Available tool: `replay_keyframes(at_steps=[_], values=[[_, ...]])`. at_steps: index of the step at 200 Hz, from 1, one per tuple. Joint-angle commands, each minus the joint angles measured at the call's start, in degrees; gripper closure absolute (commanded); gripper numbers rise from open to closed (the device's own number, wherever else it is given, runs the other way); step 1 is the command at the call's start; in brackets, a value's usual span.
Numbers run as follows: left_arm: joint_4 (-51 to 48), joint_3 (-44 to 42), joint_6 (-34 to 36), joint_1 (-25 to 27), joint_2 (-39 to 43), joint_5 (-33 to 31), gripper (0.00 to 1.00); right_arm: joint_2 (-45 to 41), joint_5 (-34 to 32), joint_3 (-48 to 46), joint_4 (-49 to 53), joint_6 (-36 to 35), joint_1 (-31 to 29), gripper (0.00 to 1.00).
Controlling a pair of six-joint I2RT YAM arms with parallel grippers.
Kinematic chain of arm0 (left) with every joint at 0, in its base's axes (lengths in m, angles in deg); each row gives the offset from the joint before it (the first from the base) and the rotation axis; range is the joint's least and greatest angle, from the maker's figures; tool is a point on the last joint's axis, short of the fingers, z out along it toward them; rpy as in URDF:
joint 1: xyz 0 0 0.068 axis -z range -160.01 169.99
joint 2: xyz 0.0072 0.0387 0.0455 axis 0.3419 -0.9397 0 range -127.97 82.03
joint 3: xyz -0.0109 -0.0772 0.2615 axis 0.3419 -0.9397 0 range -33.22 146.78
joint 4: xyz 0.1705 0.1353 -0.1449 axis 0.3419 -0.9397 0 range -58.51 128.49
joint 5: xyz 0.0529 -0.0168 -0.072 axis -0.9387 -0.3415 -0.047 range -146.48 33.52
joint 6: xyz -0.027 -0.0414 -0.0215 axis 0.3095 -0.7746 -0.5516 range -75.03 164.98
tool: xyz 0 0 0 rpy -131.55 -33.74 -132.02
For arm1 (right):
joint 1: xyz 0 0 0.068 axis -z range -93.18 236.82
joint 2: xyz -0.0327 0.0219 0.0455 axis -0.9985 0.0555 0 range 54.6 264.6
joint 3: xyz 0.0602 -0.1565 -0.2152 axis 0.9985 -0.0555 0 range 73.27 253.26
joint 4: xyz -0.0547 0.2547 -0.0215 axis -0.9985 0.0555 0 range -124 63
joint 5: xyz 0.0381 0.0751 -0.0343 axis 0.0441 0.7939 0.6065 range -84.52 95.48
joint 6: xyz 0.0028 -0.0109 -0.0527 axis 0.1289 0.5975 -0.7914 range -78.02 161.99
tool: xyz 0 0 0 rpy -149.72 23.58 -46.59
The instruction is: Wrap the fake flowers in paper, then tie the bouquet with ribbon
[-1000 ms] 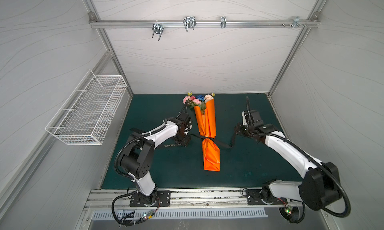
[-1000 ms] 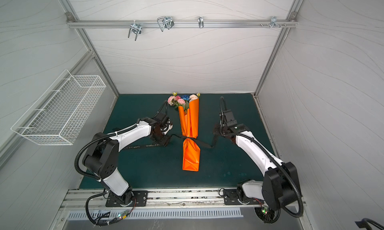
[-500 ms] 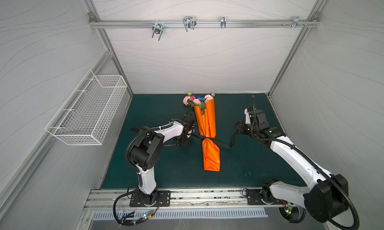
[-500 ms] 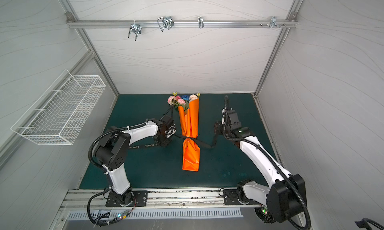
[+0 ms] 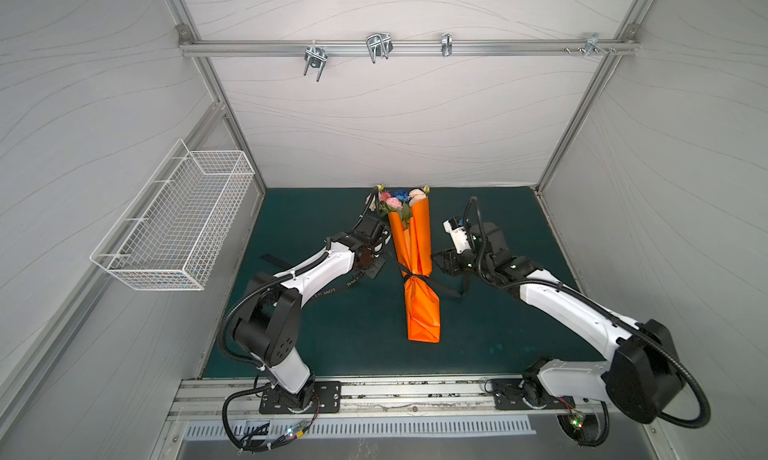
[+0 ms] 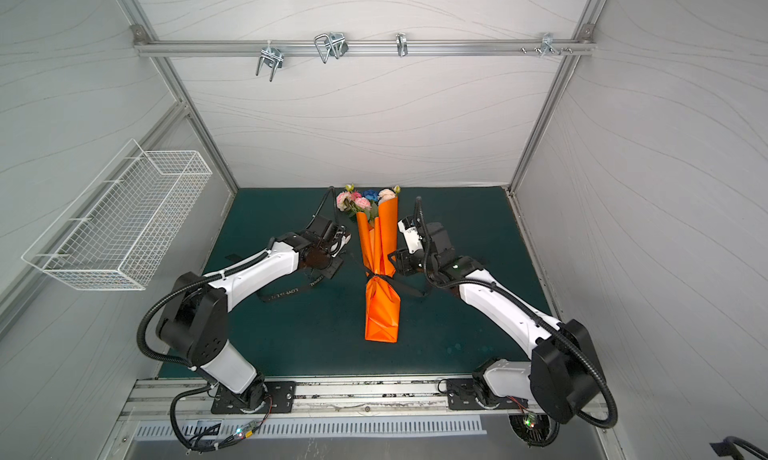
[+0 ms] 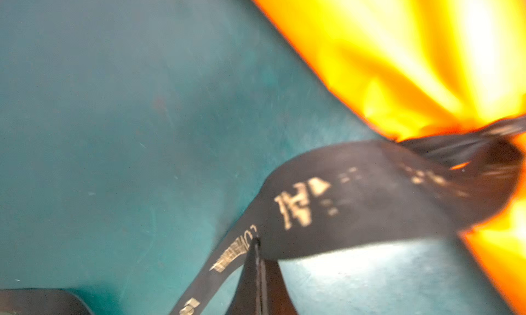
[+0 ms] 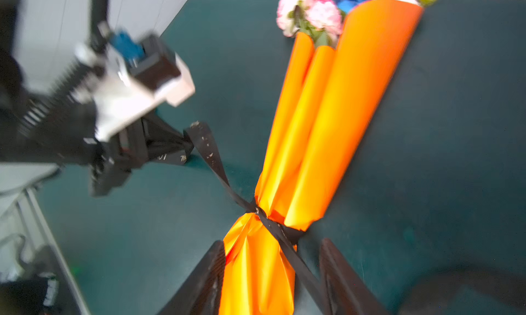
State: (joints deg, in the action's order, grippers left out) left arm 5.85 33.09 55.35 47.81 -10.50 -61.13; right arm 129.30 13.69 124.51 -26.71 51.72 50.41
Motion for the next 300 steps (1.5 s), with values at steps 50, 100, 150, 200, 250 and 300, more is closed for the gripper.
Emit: replay_keyframes(at_steps=[50, 100, 150, 200, 250, 300], values=[[9.35, 2.25, 1.49, 1.77, 4.87, 3.50, 1.00, 11.22, 3.30, 6.40, -11.24, -14.87, -4.41, 0.38], [17.19, 1.18, -1.49, 5.55, 8.69, 4.15, 1.00, 11.23, -3.31, 8.36, -9.04, -10.66, -3.46, 0.38], [22.24, -1.72, -4.24, 8.13, 10.35, 8.02, 1.00, 4.01, -18.22, 9.31, 17.52, 8.88, 12.10, 0.40], [22.76, -1.69, -5.84, 10.77, 10.31, 10.29, 1.00, 11.35, -13.80, 8.59, 25.82, 13.15, 35.10, 0.29], [21.98, -1.72, -6.72, 12.25, 10.79, 12.46, 1.00, 23.87, -5.90, 16.18, 25.52, 16.01, 33.10, 0.15], [21.18, 0.05, -6.99, 14.46, 9.57, 13.59, 1.00, 33.33, -4.95, 21.27, 25.02, 18.83, 28.68, 0.17]])
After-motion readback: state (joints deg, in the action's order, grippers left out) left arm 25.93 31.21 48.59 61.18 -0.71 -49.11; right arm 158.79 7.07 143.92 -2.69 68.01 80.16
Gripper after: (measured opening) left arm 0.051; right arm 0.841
